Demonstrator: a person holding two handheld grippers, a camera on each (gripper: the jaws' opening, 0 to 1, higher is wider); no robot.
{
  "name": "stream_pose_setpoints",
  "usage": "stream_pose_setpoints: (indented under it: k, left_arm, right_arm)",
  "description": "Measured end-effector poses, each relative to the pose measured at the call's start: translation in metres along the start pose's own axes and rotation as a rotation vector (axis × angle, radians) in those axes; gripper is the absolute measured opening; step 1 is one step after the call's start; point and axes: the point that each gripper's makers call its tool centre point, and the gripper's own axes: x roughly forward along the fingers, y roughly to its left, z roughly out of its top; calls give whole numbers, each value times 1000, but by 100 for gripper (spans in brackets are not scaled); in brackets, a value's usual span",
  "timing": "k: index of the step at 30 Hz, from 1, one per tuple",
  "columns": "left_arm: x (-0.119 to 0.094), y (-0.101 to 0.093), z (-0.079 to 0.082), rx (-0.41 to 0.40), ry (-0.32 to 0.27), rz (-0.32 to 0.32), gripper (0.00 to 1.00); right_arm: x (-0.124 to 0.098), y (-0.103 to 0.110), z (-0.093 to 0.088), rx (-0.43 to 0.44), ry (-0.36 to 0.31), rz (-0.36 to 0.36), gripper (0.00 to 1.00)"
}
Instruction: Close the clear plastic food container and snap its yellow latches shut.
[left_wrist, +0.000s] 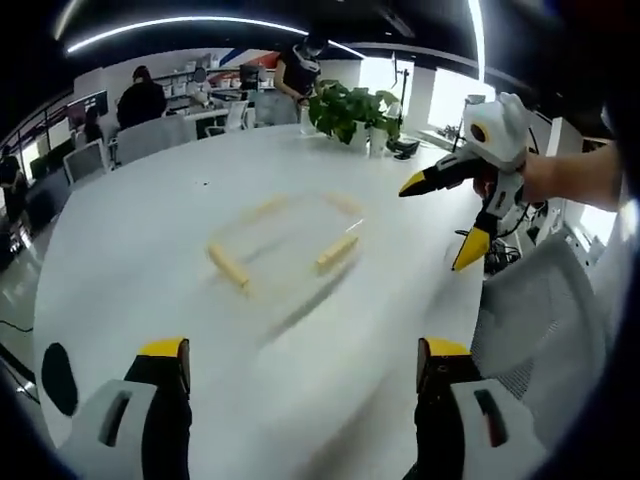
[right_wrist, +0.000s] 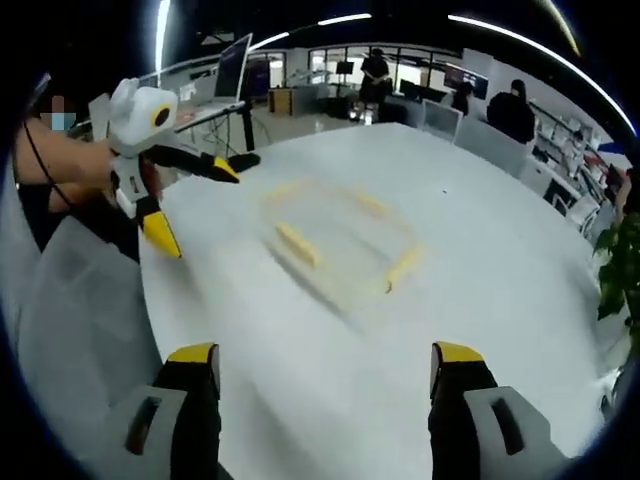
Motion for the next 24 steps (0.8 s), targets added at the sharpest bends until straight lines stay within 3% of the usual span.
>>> stream_pose_setpoints:
  k: [3,15,24]
  left_arm:
    - [-6,-1,-1,-16,-35,10,95]
    - [-26,-7,-13,-55,-82,33,97]
    - [-39,-11,-21,-73,-121,54,97]
  right_arm:
    - [-5,4,0,8,-22,-8,87]
    - [-19,13,-4,9,-91,-33,87]
    - [-30,21,-19,23,-123,-48,87]
